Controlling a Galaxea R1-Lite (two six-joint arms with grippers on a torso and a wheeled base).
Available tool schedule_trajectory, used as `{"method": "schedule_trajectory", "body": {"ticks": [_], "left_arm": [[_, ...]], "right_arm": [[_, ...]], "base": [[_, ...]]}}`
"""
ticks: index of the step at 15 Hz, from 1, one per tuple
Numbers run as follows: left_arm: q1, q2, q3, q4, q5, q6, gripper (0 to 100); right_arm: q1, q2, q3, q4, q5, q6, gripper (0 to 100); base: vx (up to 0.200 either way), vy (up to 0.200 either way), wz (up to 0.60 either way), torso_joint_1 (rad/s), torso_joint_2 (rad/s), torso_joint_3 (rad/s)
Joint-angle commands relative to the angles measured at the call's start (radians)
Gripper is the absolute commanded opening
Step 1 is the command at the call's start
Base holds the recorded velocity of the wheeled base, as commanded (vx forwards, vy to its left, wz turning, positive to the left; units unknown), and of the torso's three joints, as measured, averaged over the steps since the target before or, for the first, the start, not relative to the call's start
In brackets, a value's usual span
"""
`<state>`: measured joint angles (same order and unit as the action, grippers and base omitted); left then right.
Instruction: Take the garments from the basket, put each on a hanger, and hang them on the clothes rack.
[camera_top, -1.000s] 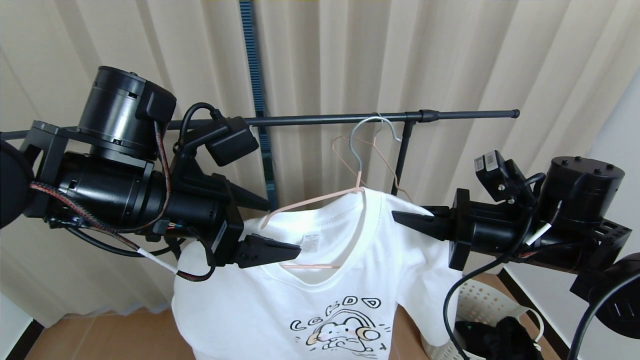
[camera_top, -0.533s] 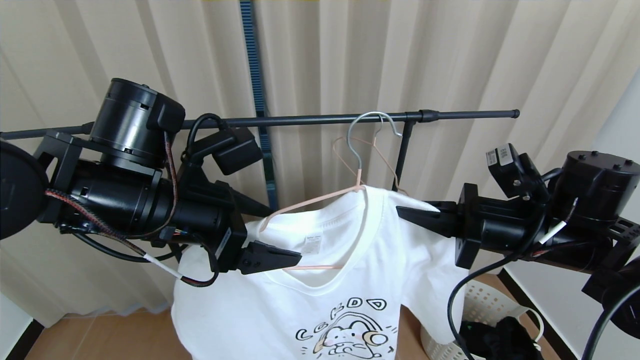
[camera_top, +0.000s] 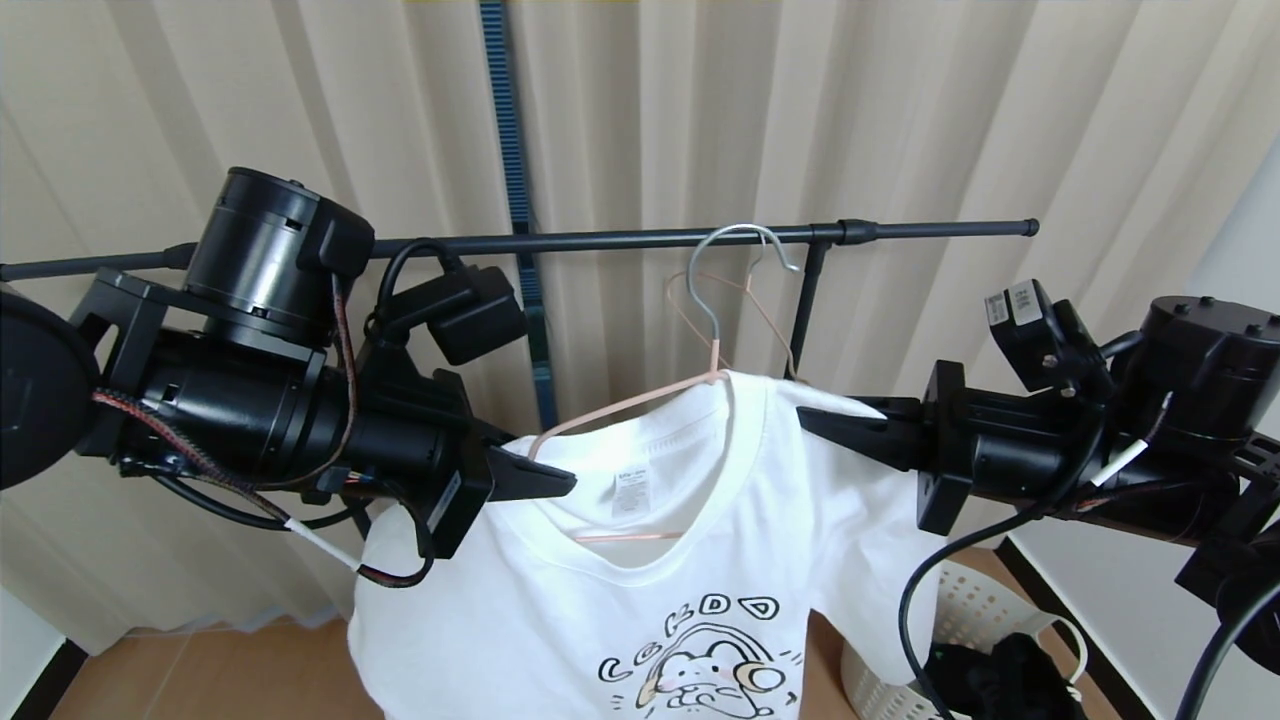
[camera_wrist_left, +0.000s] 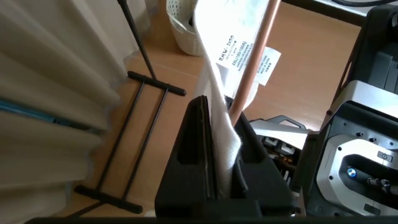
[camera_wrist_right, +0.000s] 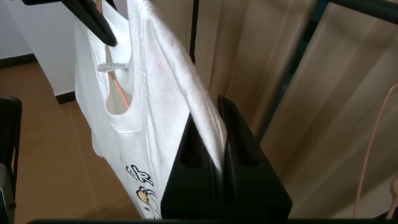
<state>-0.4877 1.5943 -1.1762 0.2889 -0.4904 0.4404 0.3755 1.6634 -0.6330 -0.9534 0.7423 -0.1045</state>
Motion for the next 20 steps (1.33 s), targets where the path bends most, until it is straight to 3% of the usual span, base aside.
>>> {"method": "schedule_trajectory", "body": {"ticks": [1, 11, 12, 20], "left_arm": [[0.003, -0.004, 0.004, -0.002, 0.003, 0.009, 0], [0.004, -0.016, 0.021, -0.053, 0.016, 0.007, 0], [0.004, -0.017, 0.032, -0.067, 0.018, 0.004, 0], [0.027, -0.082, 0.064, -0.091, 0.018, 0.001, 0]], "right_arm": [[0.000, -0.001, 0.007, -0.001, 0.000, -0.001, 0], [-0.003, 0.001, 0.012, -0.001, 0.000, -0.014, 0], [-0.003, 0.001, 0.012, -0.001, 0.000, -0.020, 100], [-0.029, -0.007, 0.007, 0.001, 0.003, -0.023, 100]], "base": [[0.000, 0.000, 0.00, 0.000, 0.00, 0.000], [0.000, 0.000, 0.00, 0.000, 0.00, 0.000], [0.000, 0.000, 0.00, 0.000, 0.00, 0.000], [0.000, 0.000, 0.00, 0.000, 0.00, 0.000]]}}
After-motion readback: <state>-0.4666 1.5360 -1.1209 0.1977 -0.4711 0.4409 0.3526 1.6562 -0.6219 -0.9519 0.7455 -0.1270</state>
